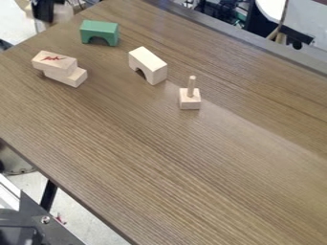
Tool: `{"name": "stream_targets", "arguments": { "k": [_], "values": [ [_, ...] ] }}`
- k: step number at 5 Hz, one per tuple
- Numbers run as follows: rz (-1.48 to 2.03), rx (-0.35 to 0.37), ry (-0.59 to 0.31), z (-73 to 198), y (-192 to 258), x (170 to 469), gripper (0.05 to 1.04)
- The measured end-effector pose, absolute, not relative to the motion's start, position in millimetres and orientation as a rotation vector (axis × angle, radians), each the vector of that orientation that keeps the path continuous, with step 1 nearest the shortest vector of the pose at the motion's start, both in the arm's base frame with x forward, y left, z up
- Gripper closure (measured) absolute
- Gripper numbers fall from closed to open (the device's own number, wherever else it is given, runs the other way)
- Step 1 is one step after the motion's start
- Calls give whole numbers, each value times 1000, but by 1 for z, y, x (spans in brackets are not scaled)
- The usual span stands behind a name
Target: Take the rectangular block off of the green object and stack it on top of the other two rectangles
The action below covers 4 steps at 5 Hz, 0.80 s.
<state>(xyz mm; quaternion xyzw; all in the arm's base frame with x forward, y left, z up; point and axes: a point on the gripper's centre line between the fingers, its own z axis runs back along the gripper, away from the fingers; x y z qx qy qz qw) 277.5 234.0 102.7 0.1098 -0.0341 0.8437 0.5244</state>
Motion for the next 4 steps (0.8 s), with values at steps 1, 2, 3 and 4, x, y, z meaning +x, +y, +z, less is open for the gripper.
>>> {"name": "stream_targets", "arguments": {
  "k": [1, 2, 3, 4],
  "values": [
    [1990, 269, -52, 97, 228, 264, 521],
    [1975, 269, -62, 94, 224, 257, 521],
    [1972, 282, -58, 84, 222, 252, 521],
    [1968, 296, -46, 76, 216, 248, 521]
  ]
}}
